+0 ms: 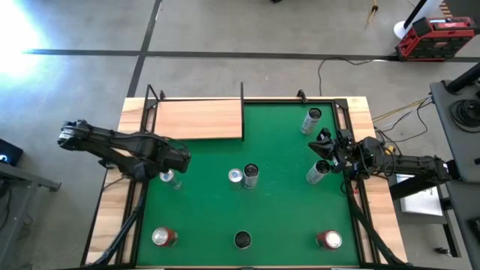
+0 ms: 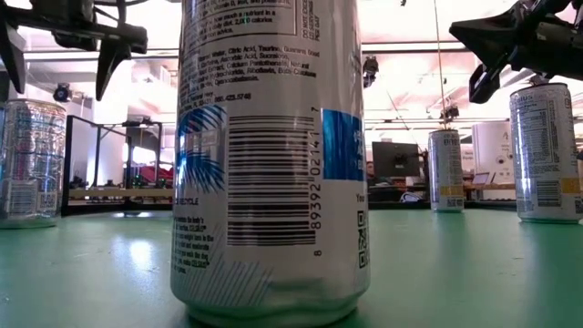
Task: Place canned beverage on shelf
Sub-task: Put the left blue soda can on the shelf
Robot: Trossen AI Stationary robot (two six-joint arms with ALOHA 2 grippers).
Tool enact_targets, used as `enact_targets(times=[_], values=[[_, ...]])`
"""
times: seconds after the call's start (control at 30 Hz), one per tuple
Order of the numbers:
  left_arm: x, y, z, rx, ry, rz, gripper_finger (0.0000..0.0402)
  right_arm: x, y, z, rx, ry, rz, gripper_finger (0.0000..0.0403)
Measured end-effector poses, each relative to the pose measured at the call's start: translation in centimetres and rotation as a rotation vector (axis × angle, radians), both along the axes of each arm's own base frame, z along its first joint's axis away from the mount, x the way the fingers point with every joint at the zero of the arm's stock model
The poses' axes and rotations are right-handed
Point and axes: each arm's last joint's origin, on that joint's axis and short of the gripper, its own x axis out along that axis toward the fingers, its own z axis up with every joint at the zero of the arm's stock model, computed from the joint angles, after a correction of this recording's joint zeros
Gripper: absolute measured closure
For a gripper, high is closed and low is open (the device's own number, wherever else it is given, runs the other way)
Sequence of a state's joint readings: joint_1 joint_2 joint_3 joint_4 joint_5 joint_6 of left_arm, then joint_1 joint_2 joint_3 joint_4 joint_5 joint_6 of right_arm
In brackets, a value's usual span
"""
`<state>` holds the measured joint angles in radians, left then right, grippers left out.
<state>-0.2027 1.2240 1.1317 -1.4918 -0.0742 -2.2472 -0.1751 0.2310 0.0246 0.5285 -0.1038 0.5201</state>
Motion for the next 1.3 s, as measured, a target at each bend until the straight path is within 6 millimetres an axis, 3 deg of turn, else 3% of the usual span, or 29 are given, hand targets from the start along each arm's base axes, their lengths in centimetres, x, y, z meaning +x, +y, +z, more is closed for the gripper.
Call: enact_targets(times=[0.37, 0.97, 1.1, 1.3], values=[[-0.6, -0.7, -1.3, -0.027, 0.063, 0.100, 0.0004, 0.0, 0.0, 0.0, 0.000, 0.000, 0.000, 0.0390], [-0.1, -1.1, -5.4, -0.002, 0.031, 0.057, 0.0004, 0.0, 0.0, 0.0, 0.000, 0.000, 0.000, 0.0390], [-0.2, -1.4, -5.6, -0.001, 0.030, 0.041, 0.0018, 0.0, 0.0, 0.0, 0.000, 0.000, 0.000, 0.0390], [-0.3, -1.6, -5.6, 0.006, 0.026, 0.022, 0.0078, 0.0, 0.0, 0.0, 0.000, 0.000, 0.000, 0.0390]])
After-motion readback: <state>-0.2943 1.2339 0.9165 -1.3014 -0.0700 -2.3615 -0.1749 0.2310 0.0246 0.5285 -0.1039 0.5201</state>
